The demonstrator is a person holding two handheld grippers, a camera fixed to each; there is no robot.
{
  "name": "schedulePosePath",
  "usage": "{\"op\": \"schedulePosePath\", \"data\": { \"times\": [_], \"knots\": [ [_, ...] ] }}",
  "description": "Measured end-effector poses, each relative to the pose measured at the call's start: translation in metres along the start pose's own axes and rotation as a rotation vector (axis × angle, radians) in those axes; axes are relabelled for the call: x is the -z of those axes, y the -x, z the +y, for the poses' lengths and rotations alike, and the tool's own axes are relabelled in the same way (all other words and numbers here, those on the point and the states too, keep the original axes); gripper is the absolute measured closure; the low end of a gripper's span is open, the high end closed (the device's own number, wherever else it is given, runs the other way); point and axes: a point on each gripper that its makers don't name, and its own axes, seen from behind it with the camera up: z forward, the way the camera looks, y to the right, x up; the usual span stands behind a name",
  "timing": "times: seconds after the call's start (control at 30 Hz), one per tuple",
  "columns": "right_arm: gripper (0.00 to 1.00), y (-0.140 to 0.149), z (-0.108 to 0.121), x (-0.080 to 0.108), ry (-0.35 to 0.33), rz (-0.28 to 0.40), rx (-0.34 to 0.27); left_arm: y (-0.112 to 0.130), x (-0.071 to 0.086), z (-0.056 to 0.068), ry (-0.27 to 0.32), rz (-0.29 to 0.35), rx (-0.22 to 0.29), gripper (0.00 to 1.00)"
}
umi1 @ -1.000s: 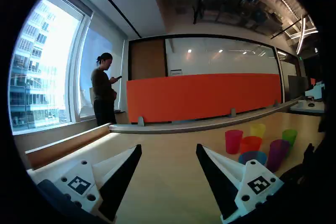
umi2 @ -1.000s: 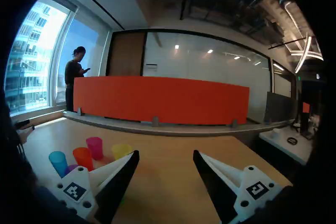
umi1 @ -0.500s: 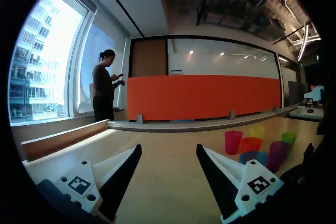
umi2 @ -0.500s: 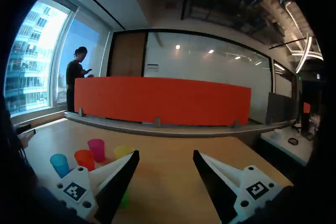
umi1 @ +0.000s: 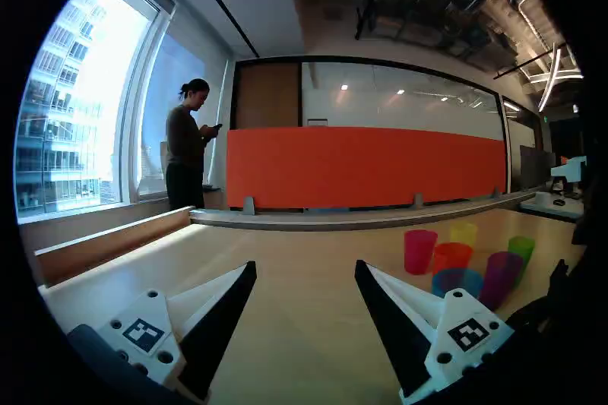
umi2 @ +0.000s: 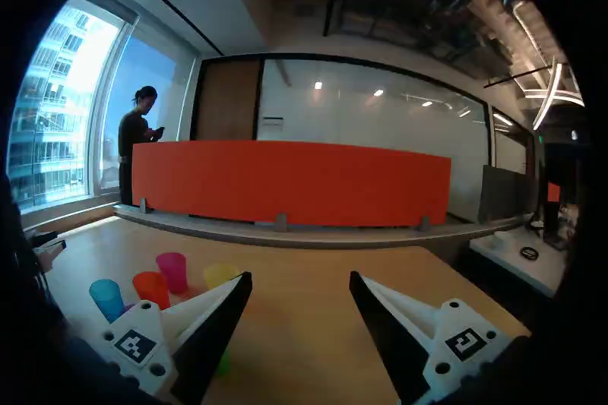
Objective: Pour water
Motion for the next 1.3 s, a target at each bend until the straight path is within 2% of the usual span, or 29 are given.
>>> {"op": "schedulePosePath", "data": {
  "times": [0.87, 1.3],
  "knots": [
    [0.01, -0.003, 0.007, 0.007, 0.004, 0.010, -0.015, 0.000, 0.001, 0.000, 0.011, -0.003, -0.001, 0.04],
    [0.01, -0.004, 0.011, 0.012, -0.006, 0.057, -0.035, 0.001, 0.001, 0.000, 0.011, -0.003, -0.002, 0.04]
  ]
}}
